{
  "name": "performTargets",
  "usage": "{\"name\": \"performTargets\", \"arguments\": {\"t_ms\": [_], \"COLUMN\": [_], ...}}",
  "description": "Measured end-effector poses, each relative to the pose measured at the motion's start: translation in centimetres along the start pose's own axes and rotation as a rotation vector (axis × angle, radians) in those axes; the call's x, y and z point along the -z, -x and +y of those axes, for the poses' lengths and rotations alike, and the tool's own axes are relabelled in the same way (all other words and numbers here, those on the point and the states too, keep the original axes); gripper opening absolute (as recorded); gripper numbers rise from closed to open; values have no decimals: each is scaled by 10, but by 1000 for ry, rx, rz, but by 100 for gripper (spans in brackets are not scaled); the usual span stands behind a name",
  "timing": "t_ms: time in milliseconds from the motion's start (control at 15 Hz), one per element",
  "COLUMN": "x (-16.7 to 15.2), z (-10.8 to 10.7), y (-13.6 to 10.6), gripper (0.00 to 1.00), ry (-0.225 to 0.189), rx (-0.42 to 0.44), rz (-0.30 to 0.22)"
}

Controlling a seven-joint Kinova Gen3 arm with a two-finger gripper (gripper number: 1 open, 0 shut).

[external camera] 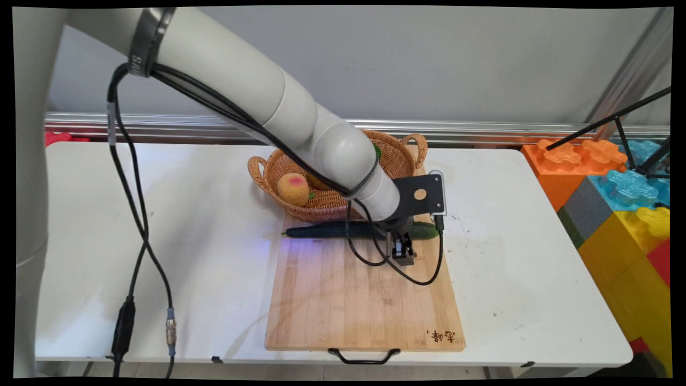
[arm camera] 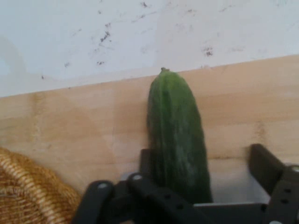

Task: Pick up the cucumber from the cutting board, then place the picked object in the vegetable basket

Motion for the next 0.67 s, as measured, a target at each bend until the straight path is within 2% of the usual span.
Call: {"name": "performTargets", "arguments": {"t_ms": [400,667], "x": [12,39], "z": [2,5], "y": [-6,-5], "gripper": [0,0], "ry": [31,50], "rx": [36,50], "rz": [-3,-4]}}
